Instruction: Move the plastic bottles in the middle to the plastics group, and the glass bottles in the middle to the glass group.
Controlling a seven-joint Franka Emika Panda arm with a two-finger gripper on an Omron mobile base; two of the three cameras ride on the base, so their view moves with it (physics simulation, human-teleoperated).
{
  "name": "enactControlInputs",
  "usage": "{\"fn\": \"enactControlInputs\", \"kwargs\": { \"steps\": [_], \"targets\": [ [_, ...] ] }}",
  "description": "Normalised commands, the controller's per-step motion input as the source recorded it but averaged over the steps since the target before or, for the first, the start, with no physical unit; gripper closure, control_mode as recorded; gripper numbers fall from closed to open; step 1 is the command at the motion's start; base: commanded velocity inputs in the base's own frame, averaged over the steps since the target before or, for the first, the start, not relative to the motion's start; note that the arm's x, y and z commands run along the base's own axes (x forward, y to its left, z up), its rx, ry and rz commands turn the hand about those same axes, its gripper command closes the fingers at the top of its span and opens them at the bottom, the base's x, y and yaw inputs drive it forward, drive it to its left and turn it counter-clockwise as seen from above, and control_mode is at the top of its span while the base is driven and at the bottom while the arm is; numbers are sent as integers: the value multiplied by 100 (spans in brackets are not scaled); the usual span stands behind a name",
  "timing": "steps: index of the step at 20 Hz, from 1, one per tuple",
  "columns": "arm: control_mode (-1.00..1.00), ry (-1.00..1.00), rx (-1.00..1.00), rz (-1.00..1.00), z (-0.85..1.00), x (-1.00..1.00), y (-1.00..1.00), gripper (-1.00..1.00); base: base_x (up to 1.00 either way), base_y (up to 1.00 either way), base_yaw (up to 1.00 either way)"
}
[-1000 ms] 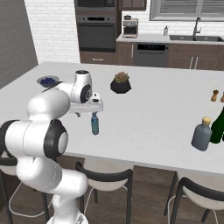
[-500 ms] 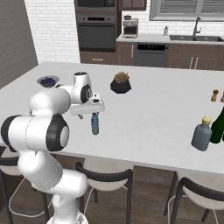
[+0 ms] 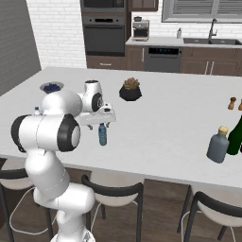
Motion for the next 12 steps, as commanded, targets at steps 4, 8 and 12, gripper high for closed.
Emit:
{"fn": "enactControlInputs", "kwargs": {
  "steps": [4, 8, 12],
  "targets": [
    [-100, 0, 0, 5, -16, 20, 0, -100, 0, 0, 0],
    [-100, 0, 0, 6, -18, 13, -1, -100, 0, 0, 0],
    [-100, 0, 0, 7, -17, 19, -1, -100, 0, 0, 0]
  ]
}}
